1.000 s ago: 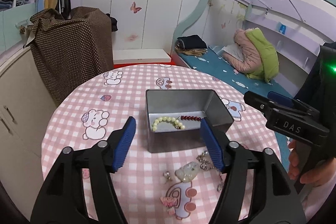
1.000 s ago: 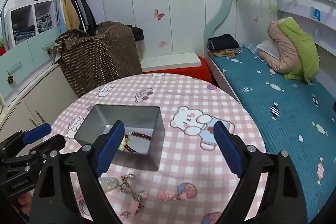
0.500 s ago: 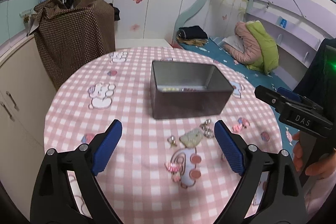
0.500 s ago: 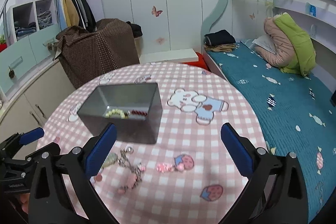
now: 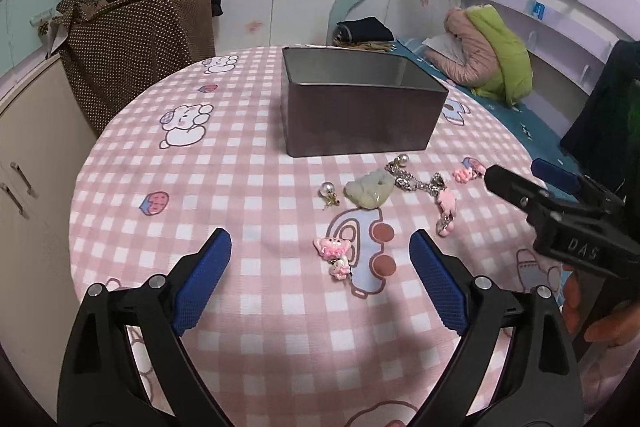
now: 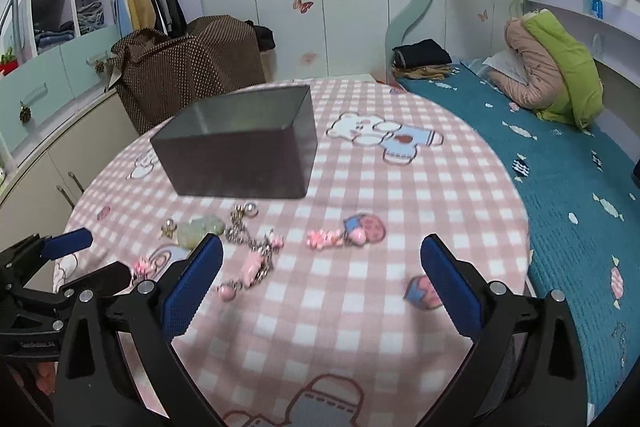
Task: Organize jewelry
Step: 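Move the left tool toward the pink charm beside the jade pendant, then grasp the pink charm with the left tool while the right tool grasps another pink charm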
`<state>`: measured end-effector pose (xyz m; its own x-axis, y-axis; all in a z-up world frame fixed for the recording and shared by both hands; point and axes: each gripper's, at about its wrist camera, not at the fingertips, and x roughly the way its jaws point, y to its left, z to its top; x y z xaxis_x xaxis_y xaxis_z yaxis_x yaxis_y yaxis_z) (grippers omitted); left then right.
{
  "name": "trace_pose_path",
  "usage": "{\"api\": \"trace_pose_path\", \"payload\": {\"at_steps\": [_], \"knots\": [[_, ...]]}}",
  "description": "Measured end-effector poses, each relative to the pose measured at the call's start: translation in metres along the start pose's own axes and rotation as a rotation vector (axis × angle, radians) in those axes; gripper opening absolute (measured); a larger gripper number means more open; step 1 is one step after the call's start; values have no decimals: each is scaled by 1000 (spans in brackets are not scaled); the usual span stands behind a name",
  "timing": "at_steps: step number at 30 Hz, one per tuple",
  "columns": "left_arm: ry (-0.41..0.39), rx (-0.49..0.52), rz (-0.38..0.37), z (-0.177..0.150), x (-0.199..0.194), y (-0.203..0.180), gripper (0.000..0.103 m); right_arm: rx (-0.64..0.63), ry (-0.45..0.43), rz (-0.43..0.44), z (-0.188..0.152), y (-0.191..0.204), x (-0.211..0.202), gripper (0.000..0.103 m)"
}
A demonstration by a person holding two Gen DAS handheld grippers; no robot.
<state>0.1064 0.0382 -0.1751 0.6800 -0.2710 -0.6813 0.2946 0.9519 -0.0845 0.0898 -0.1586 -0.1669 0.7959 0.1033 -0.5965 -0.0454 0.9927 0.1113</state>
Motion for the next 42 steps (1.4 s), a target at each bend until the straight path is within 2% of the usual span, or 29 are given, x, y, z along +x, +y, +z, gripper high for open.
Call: {"api": "trace_pose_path", "payload": {"at_steps": [3, 5, 6, 7, 9, 10, 12, 17, 21, 25, 26, 28, 32, 35, 36, 42], "knots": [[21, 6, 5, -3, 10, 0, 69, -18, 1, -4, -4, 6, 1, 95], [37, 7, 9, -5, 17, 0, 61, -32, -1, -3, -5, 9, 1, 95], [45, 7, 12, -7, 20, 1, 54, -43, -3, -3, -5, 11, 1, 95], [39, 13, 22, -8, 21, 1, 52, -52, -2, -4, -4, 13, 2, 95], [31, 41, 44, -9, 22, -1, 41, -66, 5, -5, -4, 17, 4, 95], [30, 55, 46, -9, 22, -1, 29, -68, 7, -1, -4, 18, 5, 95], [30, 53, 32, -9, 22, 1, 17, -67, 19, 11, -5, 21, 7, 95], [28, 12, -23, -7, 21, 9, 16, -92, 50, 28, -7, 29, 14, 94], [28, -37, -67, -6, 20, 16, 16, -109, 73, 58, -7, 35, 18, 70], [-10, -72, -64, -5, 15, 20, 16, -102, 106, 67, -8, 36, 25, 51], [-16, -83, -70, -4, 14, 21, 16, -97, 118, 73, -8, 36, 28, 43], [-18, -88, -84, -3, 14, 21, 16, -104, 121, 62, -9, 38, 30, 39], [-13, -83, -93, -3, 16, 21, 16, -120, 127, 69, -9, 41, 31, 20], [-7, -87, -99, -3, 18, 21, 16, -128, 130, 60, -9, 42, 33, 16], [-8, -87, -100, -3, 17, 21, 16, -126, 132, 64, -9, 41, 32, 11], [-23, -89, -109, -1, 14, 21, 16, -112, 112, 68, -5, 37, 24, 8]]}}
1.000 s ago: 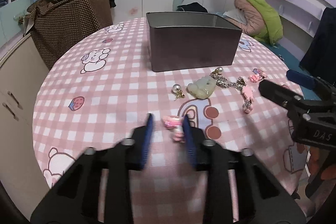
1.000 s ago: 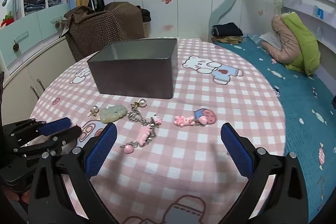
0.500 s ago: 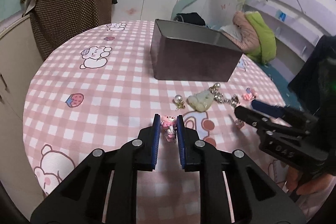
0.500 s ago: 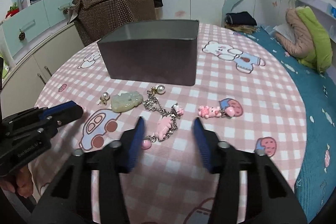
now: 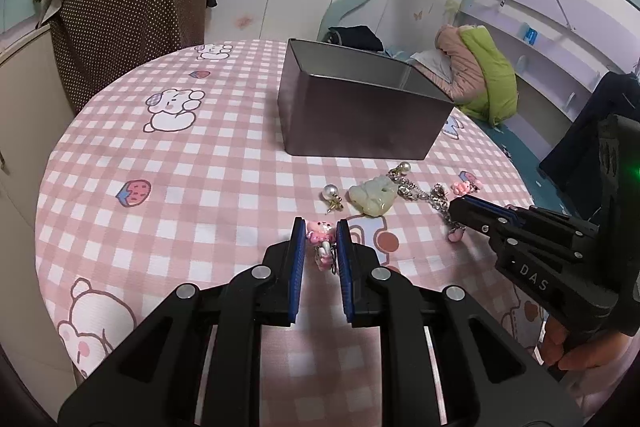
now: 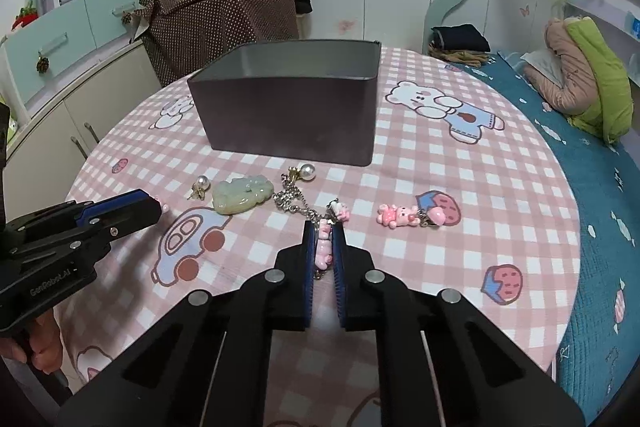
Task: Organize jewelry
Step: 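Grasp the pink charm with the left tool while the right tool grasps another pink charm, then carry both pink charms into the grey box and open both tools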
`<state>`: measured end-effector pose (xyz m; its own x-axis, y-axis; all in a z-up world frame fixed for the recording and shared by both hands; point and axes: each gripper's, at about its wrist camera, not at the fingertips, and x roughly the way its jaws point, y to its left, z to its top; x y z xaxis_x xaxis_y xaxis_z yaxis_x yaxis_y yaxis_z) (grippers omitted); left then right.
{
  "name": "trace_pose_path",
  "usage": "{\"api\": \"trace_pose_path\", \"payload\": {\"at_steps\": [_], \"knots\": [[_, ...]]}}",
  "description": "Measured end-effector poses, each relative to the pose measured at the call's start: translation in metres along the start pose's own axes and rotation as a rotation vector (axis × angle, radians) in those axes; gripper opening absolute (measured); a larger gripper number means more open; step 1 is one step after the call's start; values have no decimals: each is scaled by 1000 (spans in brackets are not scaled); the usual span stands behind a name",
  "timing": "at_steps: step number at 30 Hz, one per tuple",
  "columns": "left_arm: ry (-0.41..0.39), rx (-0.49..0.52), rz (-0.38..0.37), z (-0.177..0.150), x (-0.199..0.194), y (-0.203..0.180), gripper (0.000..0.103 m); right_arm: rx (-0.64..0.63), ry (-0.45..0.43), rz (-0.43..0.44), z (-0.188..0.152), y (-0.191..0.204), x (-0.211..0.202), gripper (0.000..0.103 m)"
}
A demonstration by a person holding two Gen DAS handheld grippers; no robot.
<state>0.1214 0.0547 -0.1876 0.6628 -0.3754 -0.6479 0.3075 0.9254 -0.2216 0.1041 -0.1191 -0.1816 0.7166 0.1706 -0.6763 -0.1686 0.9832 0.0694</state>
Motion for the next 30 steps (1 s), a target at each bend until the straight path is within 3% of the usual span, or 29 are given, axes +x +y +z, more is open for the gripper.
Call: {"api": "trace_pose_path", "payload": {"at_steps": [15, 30], "knots": [[-45, 13, -8, 7, -13, -7, 16, 36, -72, 16, 12, -7, -24, 8], [-99, 45, 11, 25, -21, -18, 16, 105, -206, 45, 39, -35, -49, 8]]}}
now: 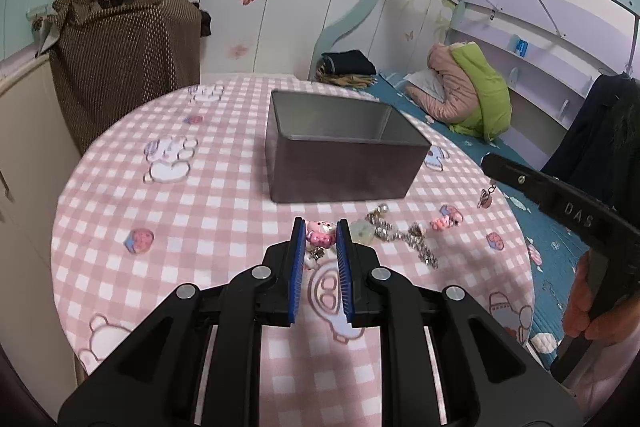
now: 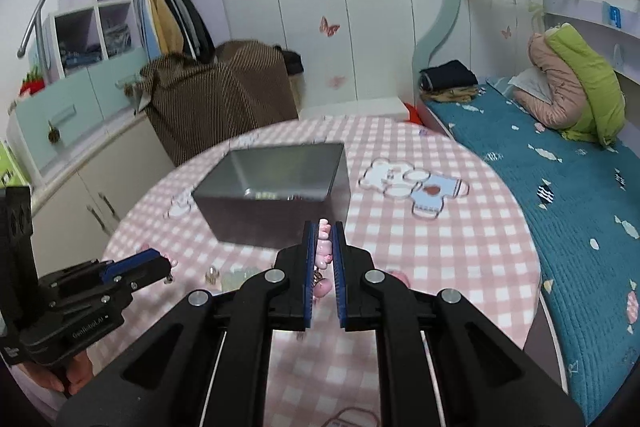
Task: Organize jewelry
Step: 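Carry both pink charms into the grey box and open both tools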
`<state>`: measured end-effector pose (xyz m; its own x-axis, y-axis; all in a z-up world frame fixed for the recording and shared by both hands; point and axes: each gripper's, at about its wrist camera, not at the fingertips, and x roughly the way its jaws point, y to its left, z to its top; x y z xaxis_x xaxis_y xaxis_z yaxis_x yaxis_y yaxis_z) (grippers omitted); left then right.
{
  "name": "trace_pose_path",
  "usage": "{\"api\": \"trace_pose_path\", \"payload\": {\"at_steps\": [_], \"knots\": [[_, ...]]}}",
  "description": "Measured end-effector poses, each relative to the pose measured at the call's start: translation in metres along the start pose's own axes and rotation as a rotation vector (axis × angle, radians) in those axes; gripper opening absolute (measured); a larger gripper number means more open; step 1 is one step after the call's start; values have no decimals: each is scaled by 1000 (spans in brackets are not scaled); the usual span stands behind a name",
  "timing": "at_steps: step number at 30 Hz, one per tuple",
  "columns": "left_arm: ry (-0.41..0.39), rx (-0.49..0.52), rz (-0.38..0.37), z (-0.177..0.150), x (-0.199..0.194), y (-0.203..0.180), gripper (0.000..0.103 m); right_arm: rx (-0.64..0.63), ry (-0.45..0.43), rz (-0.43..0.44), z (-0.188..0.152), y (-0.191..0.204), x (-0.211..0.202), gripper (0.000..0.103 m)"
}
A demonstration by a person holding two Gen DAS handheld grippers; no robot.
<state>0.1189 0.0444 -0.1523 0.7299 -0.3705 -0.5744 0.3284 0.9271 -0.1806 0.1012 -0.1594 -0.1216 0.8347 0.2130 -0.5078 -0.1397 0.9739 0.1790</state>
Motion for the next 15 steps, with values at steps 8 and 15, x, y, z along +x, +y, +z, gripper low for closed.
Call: {"api": "trace_pose_path", "payload": {"at_steps": [8, 15], "knots": [[-68, 47, 13, 27, 0, -9, 16, 11, -73, 19, 23, -4, 2, 8], [-113, 71, 4, 52, 8, -15, 16, 5, -93, 46, 36, 1, 16, 8]]}}
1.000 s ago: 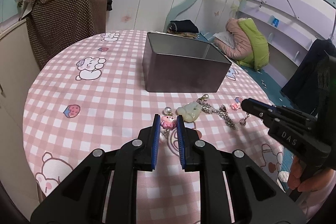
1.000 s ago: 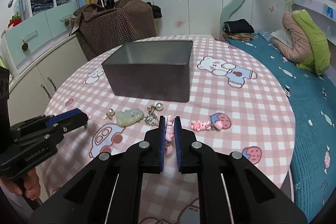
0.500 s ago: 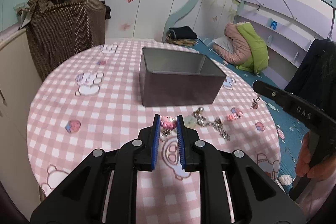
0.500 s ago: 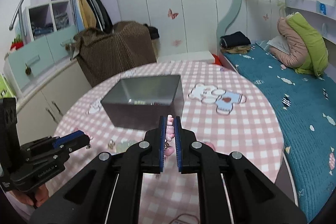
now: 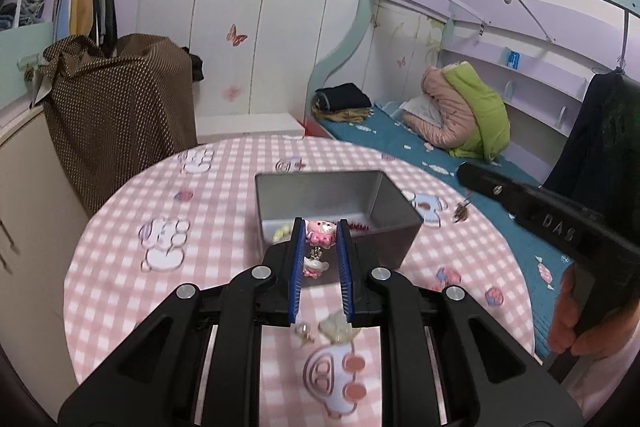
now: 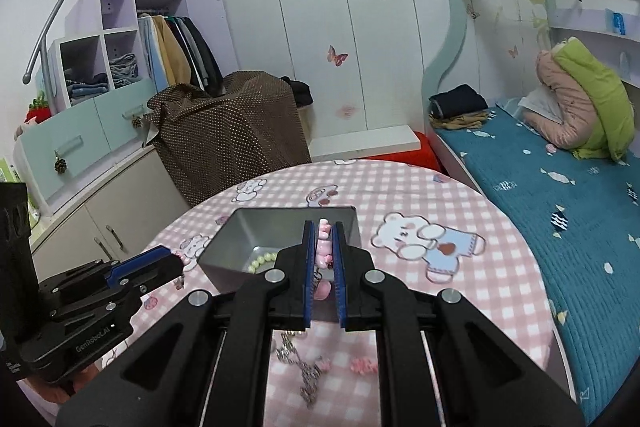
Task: Organize jewelry
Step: 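Carry both pink charms into the grey box and open both tools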
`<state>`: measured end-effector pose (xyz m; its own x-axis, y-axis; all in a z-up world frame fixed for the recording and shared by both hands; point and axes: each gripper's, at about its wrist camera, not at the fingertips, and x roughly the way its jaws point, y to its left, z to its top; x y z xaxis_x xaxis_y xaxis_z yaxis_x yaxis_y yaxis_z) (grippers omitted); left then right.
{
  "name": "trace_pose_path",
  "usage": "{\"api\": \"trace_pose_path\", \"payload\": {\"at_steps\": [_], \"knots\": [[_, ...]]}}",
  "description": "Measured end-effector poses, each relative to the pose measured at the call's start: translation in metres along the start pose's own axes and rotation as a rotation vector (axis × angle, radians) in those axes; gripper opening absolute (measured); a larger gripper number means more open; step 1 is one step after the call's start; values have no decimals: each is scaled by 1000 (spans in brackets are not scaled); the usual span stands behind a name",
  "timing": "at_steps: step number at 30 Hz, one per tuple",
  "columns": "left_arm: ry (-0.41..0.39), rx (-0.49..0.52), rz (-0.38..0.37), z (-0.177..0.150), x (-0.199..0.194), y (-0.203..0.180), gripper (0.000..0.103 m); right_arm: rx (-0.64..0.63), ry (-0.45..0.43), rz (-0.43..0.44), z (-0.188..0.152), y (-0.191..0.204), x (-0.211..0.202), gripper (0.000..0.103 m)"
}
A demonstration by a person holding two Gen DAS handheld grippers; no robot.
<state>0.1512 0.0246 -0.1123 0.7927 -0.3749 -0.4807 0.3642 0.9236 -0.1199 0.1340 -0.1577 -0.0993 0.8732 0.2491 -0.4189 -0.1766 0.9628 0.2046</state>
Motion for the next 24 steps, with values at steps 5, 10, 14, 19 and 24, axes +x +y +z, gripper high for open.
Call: {"api": "trace_pose_path", "payload": {"at_steps": [5, 10, 14, 19, 24], "knots": [[0, -6, -8, 7, 14, 0, 16, -7, 11, 20, 4, 4, 16, 8], [15, -32, -13, 8, 30, 1, 16, -4, 43, 42, 4, 8, 34, 9], [30, -41, -8, 9, 43, 6, 16, -8, 77, 56, 3, 7, 47, 9], [65, -66, -20, 7, 58, 13, 16, 1, 98, 57, 4, 4, 55, 13], [79, -63, -7, 6, 60, 14, 40, 26, 89, 17, 6, -6, 52, 41]]}}
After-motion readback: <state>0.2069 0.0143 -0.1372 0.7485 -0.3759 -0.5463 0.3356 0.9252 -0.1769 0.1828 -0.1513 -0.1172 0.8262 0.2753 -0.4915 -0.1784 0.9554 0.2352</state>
